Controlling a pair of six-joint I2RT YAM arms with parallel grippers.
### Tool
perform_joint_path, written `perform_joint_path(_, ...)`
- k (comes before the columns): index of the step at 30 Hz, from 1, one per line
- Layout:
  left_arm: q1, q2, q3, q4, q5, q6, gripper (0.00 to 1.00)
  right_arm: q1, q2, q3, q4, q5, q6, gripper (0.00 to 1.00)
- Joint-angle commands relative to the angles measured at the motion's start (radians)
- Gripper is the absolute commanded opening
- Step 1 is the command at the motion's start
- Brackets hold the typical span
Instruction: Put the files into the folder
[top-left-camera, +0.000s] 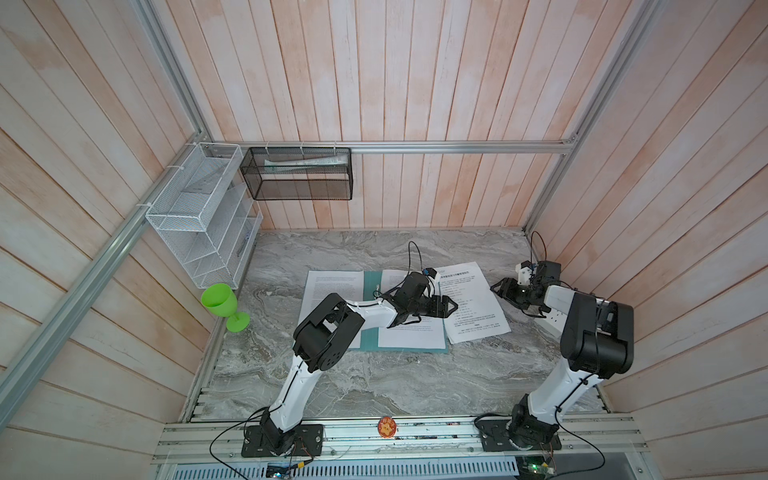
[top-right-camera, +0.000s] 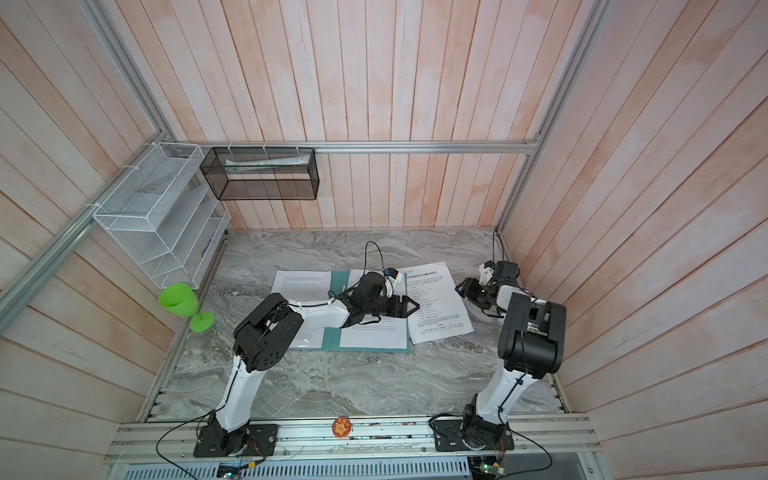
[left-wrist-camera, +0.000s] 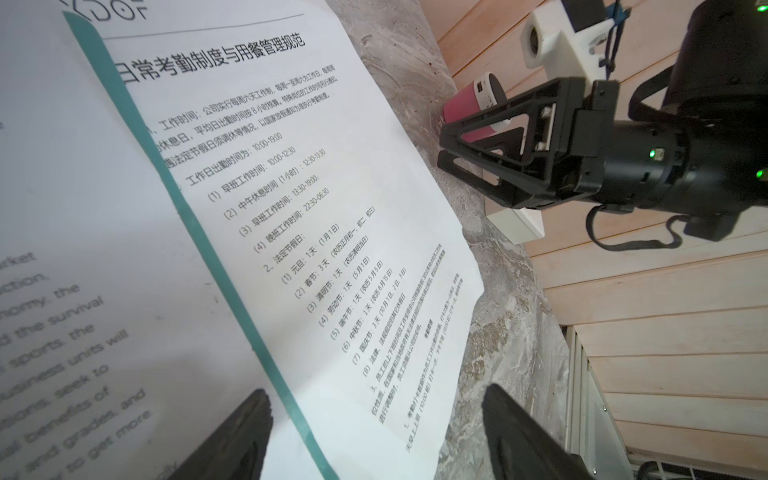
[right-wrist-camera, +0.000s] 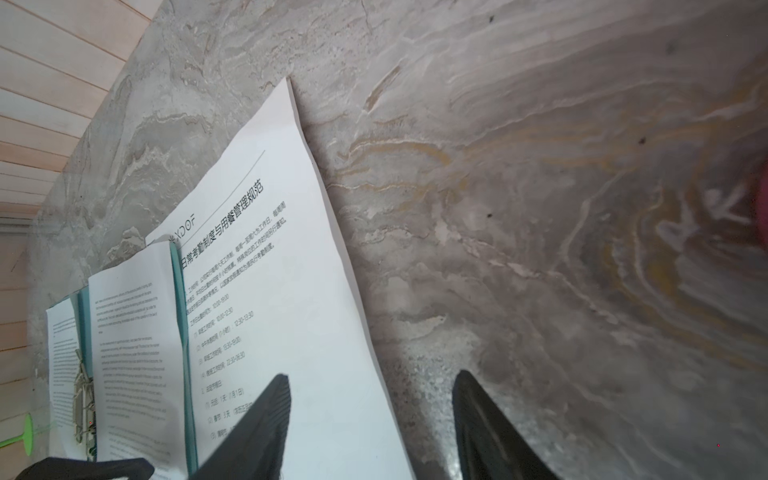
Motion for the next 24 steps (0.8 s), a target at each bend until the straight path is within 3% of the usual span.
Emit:
perform_joint_path(1, -0.002, 0.028, 0.032, -0.008, 0.015, -0.005, 0.82, -0.004, 0.037, 0.020, -0.037, -0.059, -0.036, 0.59)
perform_joint_path(10, 0.005, 0.047, 0.041, -0.033, 0.018, -0.009, 0.81, -0.015, 0.113, 0.047, -0.083, -0.155, -0.061, 0.55)
perform_joint_path(24, 0.043, 0.063, 0.024, -0.041, 0.019, -0.022, 0.80, -0.045, 0.165, 0.083, -0.130, -0.417, -0.089, 0.47)
